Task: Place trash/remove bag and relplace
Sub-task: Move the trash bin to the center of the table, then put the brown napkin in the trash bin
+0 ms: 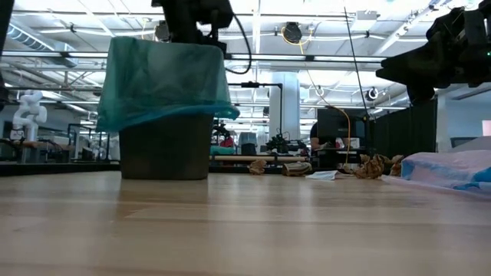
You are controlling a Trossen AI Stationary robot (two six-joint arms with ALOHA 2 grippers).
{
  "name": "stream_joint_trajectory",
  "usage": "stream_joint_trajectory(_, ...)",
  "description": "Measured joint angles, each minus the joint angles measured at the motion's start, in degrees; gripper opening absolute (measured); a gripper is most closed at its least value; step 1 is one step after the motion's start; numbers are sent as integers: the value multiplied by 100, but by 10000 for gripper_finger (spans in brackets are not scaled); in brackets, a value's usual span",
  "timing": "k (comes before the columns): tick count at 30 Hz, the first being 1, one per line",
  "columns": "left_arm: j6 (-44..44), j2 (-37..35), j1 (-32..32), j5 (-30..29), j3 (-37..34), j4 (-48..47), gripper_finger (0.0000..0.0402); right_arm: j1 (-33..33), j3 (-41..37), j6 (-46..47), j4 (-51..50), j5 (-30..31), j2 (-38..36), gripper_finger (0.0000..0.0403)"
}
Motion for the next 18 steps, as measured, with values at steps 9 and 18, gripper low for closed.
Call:
stream_joint_trajectory(9,64,-218,-504,-811,942,-474,0,-18,19,-852,741,491,-2,144)
stream_joint_trajectory(18,27,-949,-455,-2002,1511,-817,0,-559,495,-721,626,791,672,144)
